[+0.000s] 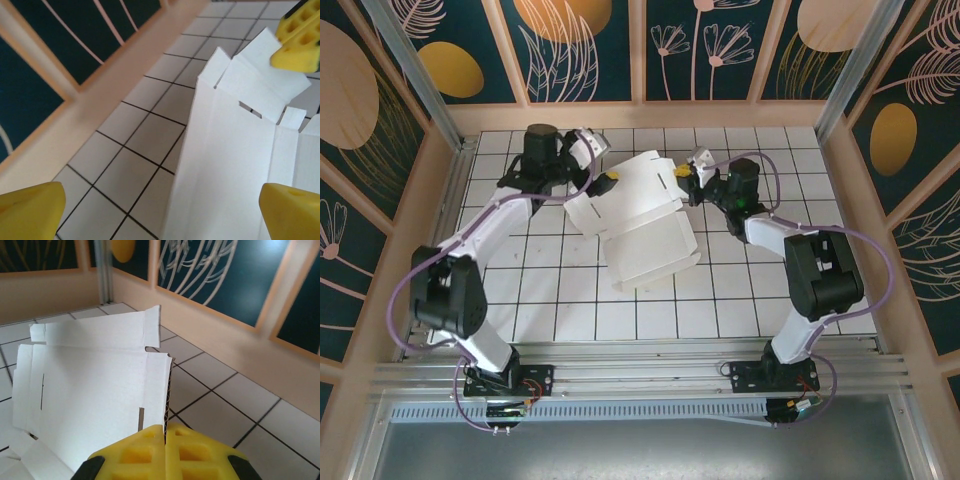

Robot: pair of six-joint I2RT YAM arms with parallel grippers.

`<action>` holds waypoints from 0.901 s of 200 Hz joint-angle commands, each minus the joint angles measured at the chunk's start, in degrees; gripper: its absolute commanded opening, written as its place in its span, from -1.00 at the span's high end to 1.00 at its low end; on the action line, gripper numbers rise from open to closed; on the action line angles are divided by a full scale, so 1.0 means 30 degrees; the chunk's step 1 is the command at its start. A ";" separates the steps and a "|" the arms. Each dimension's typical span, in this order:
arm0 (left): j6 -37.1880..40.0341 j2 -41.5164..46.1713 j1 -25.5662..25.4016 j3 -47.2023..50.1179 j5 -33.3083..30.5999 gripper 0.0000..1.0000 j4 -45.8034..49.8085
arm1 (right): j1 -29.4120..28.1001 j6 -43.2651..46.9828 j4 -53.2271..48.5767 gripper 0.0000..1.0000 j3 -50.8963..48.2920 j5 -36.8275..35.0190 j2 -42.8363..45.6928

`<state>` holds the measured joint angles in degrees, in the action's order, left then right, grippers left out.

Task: Fold the paper box

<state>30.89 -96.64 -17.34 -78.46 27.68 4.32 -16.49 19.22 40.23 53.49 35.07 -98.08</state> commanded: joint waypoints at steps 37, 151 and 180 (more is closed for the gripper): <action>0.2285 -0.3242 0.0525 -0.3638 0.2800 -0.86 0.5706 | -0.0057 0.1004 0.2325 1.00 -0.0371 0.1607 0.1081; -0.0790 -0.2820 0.0572 -0.1903 0.1575 0.40 0.4515 | -0.0208 0.0401 0.2534 1.00 -0.0345 -0.0029 0.0527; -0.0683 -0.2291 0.0581 -0.1472 0.0765 0.42 0.4230 | -0.0301 -0.0421 0.2807 1.00 -0.0247 -0.0767 0.0237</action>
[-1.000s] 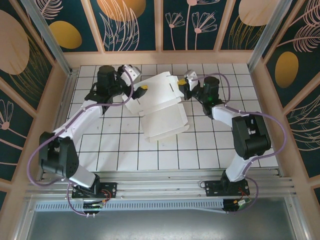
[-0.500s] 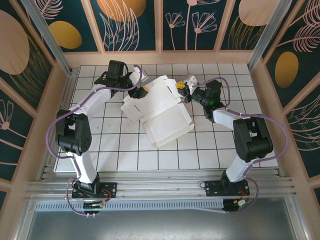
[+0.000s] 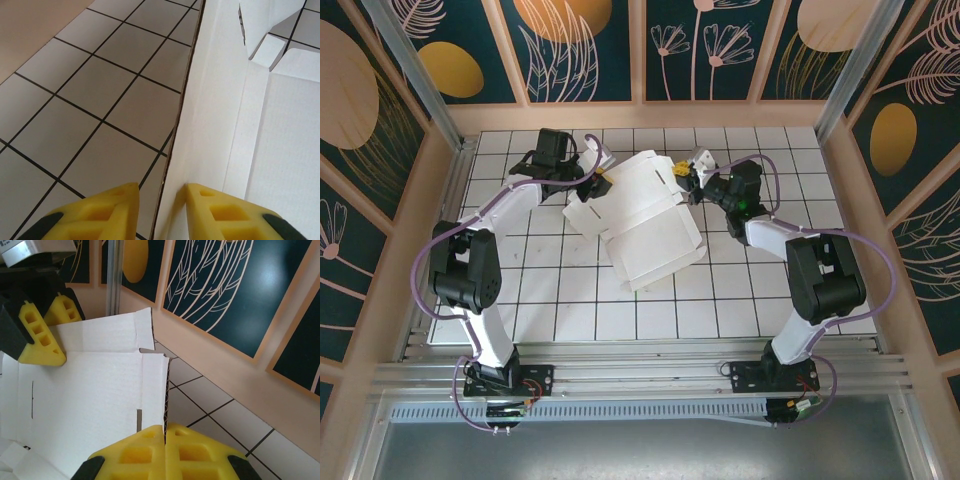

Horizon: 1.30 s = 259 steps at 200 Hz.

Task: Fold the paper box

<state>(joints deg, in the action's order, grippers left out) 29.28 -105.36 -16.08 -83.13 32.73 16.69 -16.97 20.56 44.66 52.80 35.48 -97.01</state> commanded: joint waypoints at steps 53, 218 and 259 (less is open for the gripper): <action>0.1567 0.2015 -0.0797 0.1928 -0.5483 0.84 -0.2557 | -0.0503 -0.3586 0.1383 0.76 0.0243 -0.2806 -0.0291; 0.5557 0.1781 -0.2610 0.4947 -1.0688 0.82 -0.7435 | -0.3263 -3.1603 -0.4816 -0.36 0.6776 -0.3938 -0.2659; 0.5964 0.1608 -0.2614 0.4685 -1.0910 0.82 -0.7348 | -0.3807 -3.1959 -0.5390 -0.24 0.9034 -0.4213 -0.5149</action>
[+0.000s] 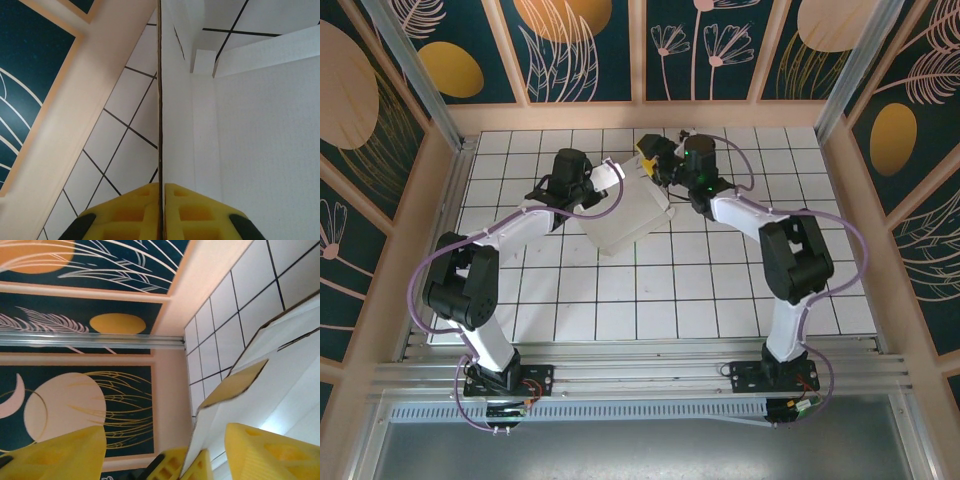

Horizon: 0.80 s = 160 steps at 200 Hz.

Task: Fold the paper box

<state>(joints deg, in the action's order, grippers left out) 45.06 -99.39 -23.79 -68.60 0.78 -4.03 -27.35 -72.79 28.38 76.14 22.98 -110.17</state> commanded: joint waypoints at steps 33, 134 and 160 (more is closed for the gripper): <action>0.0422 -0.0585 -0.0042 -0.0450 0.0171 0.81 -0.0560 | -0.0539 -0.1391 -0.0086 -0.11 0.2027 -0.0161 -0.1943; -0.1386 -0.1910 -0.0040 -0.2285 0.0569 0.69 -0.0369 | -0.1165 -0.1600 -0.0804 0.56 0.3090 -0.1333 -0.3808; -0.1595 -0.1692 -0.0044 -0.2115 0.0548 0.63 -0.0330 | -0.1107 -0.1293 -0.1052 0.71 0.3101 -0.1784 -0.4071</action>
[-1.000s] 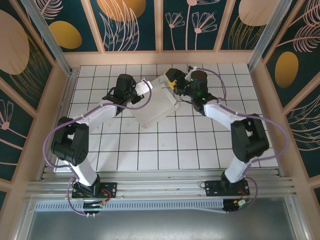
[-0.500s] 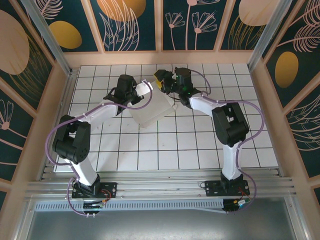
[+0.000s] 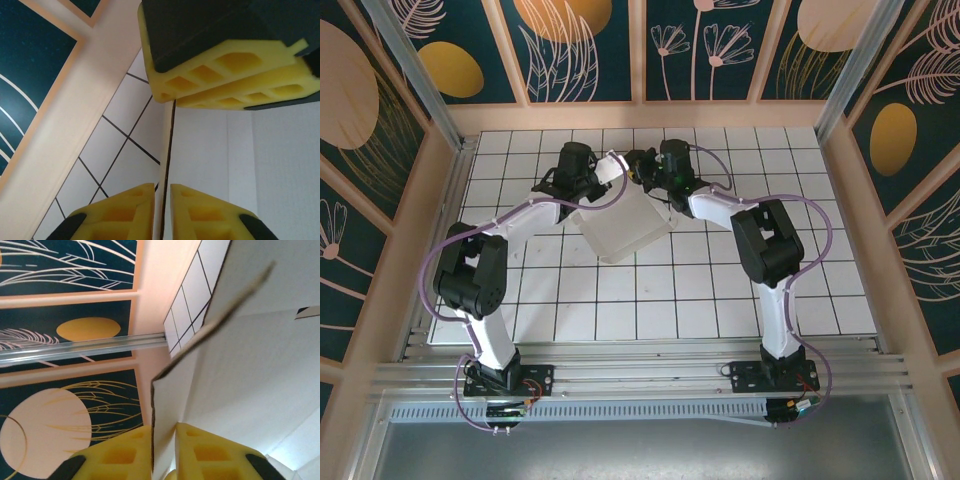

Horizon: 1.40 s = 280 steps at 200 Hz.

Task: Fold the paper box

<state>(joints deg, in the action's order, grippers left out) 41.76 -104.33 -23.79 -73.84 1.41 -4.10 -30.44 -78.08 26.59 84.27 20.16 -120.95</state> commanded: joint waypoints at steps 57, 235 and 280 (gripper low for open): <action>-1.0646 0.4905 -0.0038 0.2065 0.1105 -0.15 -0.1884 | -0.0021 0.0920 0.0386 0.96 0.0210 -0.1014 -0.0876; -3.1904 0.3182 0.2701 0.2709 0.2265 0.07 0.1015 | -0.0108 0.3601 0.2841 0.95 -0.1193 -0.1536 -0.1242; -3.2126 0.2649 0.2745 0.2909 0.2419 0.22 0.0631 | -0.0109 0.3762 0.2657 0.95 -0.1020 -0.1516 -0.1410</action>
<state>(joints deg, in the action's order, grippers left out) -52.90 -94.72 -15.53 -63.88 4.69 1.08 -30.30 -69.28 34.15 81.62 15.46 -123.33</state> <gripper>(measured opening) 0.410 0.052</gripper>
